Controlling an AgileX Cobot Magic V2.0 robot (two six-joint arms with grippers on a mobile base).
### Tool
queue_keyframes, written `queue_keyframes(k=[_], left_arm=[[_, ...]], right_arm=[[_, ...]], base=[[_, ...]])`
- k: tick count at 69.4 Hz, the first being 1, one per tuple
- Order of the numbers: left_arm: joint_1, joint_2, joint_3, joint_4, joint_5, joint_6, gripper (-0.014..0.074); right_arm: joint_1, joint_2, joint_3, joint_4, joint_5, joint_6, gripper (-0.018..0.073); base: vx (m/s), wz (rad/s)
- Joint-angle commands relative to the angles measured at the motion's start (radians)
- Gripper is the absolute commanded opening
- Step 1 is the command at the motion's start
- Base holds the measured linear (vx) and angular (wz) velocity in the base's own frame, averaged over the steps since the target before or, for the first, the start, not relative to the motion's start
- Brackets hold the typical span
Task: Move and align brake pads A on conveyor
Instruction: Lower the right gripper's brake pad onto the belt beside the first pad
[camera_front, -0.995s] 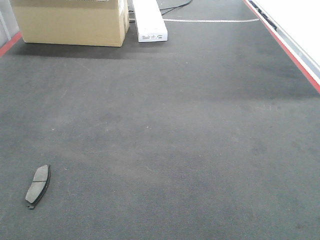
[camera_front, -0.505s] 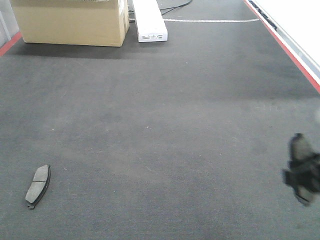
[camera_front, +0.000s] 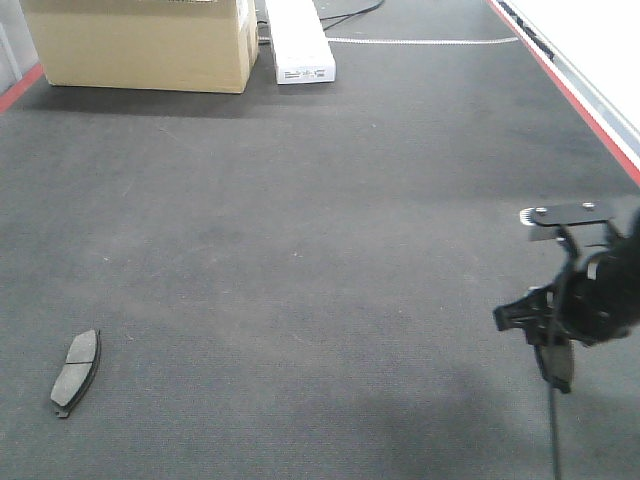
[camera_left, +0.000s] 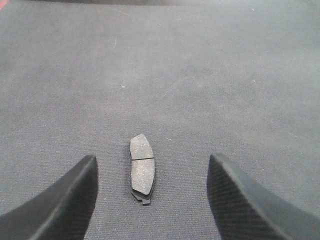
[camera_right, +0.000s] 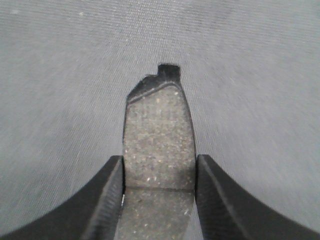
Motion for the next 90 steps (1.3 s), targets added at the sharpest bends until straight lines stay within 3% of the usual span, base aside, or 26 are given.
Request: queue_keyframes(k=[1,27,45,66,75,90], left_arm=[[-0.004,0.007,-0.028,-0.010,-0.077,0.000,0.0443],[-0.004,0.007,-0.028,-0.010,-0.077,0.000,0.0443],[-0.004,0.007,-0.028,-0.010,-0.077,0.000,0.0443],[-0.004,0.007,-0.028,-0.010,-0.077,0.000,0.0443],[-0.004,0.007,-0.028,-0.010,-0.077,0.000,0.0443],[-0.004,0.007,-0.028,-0.010,-0.077,0.000,0.0443]], right_arm=[[-0.006,0.040,-0.073,-0.013,-0.033,-0.009,0.0062],[-0.006,0.260,-0.182,-0.011,-0.050,-0.007,0.0209],[-0.005,0.275,-0.186,-0.012,-0.100,0.003,0.0354],[-0.005,0.045,-0.161,-0.007,-0.093,0.010,0.0380],[-0.002,-0.130,-0.052,0.043,-0.158,-0.005,0.0380],[-0.002,-0.439,0.156,0.045,-0.242,-0.005,0.0380]], base=[[0.00,0.00],[0.00,0.00],[0.00,0.00],[0.00,0.00],[0.00,0.00],[0.00,0.00]])
